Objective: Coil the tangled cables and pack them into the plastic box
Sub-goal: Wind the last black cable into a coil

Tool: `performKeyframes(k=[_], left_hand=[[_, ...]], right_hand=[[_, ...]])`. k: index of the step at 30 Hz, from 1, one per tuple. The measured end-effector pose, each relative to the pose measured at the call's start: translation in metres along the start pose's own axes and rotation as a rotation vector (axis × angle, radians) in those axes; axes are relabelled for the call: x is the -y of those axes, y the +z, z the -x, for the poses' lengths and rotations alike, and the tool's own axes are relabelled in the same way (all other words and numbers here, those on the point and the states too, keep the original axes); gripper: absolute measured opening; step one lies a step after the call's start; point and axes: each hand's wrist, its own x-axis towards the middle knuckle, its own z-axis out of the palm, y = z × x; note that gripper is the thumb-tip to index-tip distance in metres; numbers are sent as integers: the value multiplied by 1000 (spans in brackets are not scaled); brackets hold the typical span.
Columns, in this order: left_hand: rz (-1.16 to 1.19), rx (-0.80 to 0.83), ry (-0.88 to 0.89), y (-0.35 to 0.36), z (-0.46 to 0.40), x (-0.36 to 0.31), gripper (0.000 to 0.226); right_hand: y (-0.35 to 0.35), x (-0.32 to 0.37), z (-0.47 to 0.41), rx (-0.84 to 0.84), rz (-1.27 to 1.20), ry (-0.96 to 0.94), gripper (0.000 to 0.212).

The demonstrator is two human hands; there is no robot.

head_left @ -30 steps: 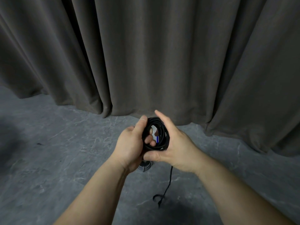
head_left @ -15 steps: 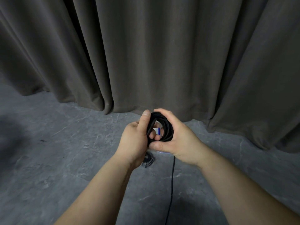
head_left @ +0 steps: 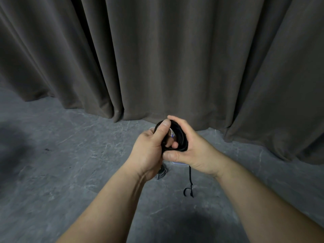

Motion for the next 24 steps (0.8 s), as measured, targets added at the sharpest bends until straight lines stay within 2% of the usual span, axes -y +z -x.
performKeyframes(k=[4, 10, 13, 15, 20, 22, 24], left_hand=[[20, -21, 6, -1, -3, 3, 31], [-27, 176, -60, -7, -2, -4, 31], [-68, 95, -44, -4, 1, -3, 28], [-67, 44, -57, -2, 2, -4, 30], [89, 36, -188, 1, 2, -14, 38], [99, 31, -216, 0, 1, -13, 44], [68, 30, -204, 0, 2, -11, 38]], right_hand=[[5, -4, -2, -70, 12, 2, 78], [-4, -2, -1, -65, -3, 3, 67], [-2, -3, 0, -23, 57, 44, 73], [-1, -3, 0, -9, 70, 61, 69], [-5, -1, 0, 9, 20, 41, 65], [-4, -1, 0, 20, 6, 42, 68], [-4, -3, 1, 19, 5, 40, 69]])
